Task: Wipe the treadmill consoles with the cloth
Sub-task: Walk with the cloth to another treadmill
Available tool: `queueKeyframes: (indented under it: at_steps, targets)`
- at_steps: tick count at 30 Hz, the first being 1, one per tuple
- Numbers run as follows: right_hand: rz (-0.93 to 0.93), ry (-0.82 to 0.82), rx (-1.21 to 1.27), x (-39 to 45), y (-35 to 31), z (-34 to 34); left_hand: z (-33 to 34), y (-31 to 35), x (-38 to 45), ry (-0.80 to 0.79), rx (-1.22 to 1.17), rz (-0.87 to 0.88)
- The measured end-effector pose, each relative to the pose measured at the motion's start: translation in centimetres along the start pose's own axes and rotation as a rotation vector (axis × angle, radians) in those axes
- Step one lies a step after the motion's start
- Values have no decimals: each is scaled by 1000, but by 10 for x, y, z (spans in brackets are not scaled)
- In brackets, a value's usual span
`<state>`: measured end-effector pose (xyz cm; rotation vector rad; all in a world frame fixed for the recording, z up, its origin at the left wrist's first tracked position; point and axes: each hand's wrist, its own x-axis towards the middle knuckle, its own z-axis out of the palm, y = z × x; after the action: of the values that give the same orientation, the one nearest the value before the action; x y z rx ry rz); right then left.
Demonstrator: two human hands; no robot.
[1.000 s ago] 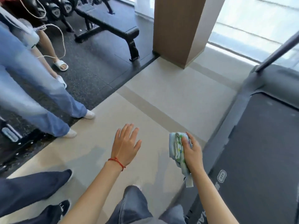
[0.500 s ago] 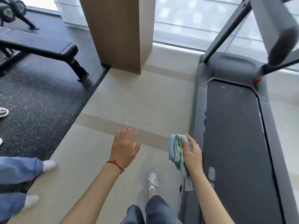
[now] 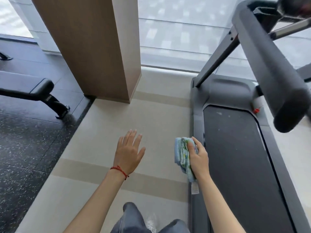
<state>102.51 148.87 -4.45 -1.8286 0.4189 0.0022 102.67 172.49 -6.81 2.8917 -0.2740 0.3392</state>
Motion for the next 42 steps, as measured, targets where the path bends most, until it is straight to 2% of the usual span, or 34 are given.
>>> queueKeyframes:
  at_steps: [7,19,27,37,42]
  targets:
    - [-16,53,18,114,-37,18,32,-20,125,-32,-18,75]
    - [-46,241,50,311,-128,35,64,-39,385,14,-68,275]
    - [-60,305,64,407,-158,23,83,-23,502,88,-121,375]
    - [-185,313,90,523,-217,-4,80,7,642,128,-83,392]
    - [-221,324,140,569,-250,-15,69,20,698,200,-139,406]
